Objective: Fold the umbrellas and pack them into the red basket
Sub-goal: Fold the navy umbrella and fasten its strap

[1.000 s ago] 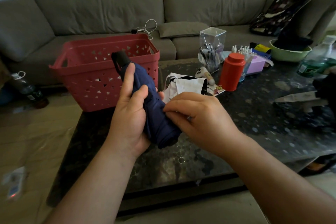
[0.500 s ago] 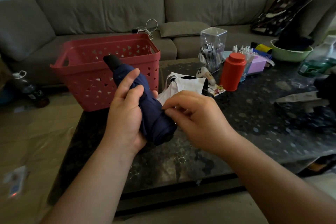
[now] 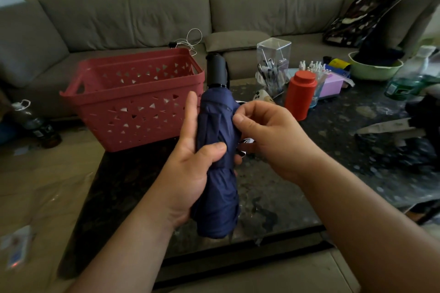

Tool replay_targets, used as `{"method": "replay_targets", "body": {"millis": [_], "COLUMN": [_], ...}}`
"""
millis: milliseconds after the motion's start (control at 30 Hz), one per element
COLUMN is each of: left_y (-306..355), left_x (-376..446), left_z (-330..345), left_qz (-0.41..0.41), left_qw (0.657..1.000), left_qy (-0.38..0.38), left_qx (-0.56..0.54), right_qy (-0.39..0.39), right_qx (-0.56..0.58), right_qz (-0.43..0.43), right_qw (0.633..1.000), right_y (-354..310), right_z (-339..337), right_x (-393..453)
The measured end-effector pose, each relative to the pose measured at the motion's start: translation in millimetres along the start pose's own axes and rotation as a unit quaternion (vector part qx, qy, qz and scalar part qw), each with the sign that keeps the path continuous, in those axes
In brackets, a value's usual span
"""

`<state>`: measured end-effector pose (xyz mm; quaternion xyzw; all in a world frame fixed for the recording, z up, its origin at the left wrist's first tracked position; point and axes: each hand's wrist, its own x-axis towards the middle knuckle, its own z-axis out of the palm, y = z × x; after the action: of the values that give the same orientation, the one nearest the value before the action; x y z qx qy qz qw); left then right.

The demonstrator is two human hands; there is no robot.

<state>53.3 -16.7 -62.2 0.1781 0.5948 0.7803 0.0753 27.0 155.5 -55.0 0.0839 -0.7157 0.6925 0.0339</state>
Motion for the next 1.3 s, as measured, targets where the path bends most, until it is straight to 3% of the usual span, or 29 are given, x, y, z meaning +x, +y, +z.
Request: {"method": "replay_targets", "body": {"millis": [100,233,633,767,900,1033,1167,1300], "left_y": [-3,-6,-22,-18,-14,-13,-20,-27], "left_x": [-1,0,3,2,2,4,5,1], "left_z": [-1,-3,-1,5,4,7,6,5], "left_qz": [0.003,0.016,0.03,0.012,-0.021,-0.041,-0.099,-0.109], "left_qw": [1.0,0.999,0.999,1.0,0.996,0.995,0.994,0.994], "left_qy": [-0.014,-0.049,0.006,-0.022,-0.042,-0.046,-0.036,-0.02], "left_qx": [-0.001,-0.018,0.024,-0.007,-0.072,-0.074,-0.017,0.001], "right_qy": [-0.043,-0.031,0.013,-0.069,-0.17,-0.087,0.058,0.063], "right_qx": [0.028,0.003,0.039,0.127,0.235,0.197,0.104,0.065], "right_qz": [0.039,0.049,0.065,0.144,0.159,0.148,0.134,0.117], "right_qw": [0.998,0.998,0.997,0.979,0.944,0.965,0.984,0.989], "right_y": [-3,-2,-4,5,3,0,7,8], "right_z": [-5,-7,6,14,9,16,12,9], "right_x": [-1,0,-2,-4,-9,-10,0,2]}}
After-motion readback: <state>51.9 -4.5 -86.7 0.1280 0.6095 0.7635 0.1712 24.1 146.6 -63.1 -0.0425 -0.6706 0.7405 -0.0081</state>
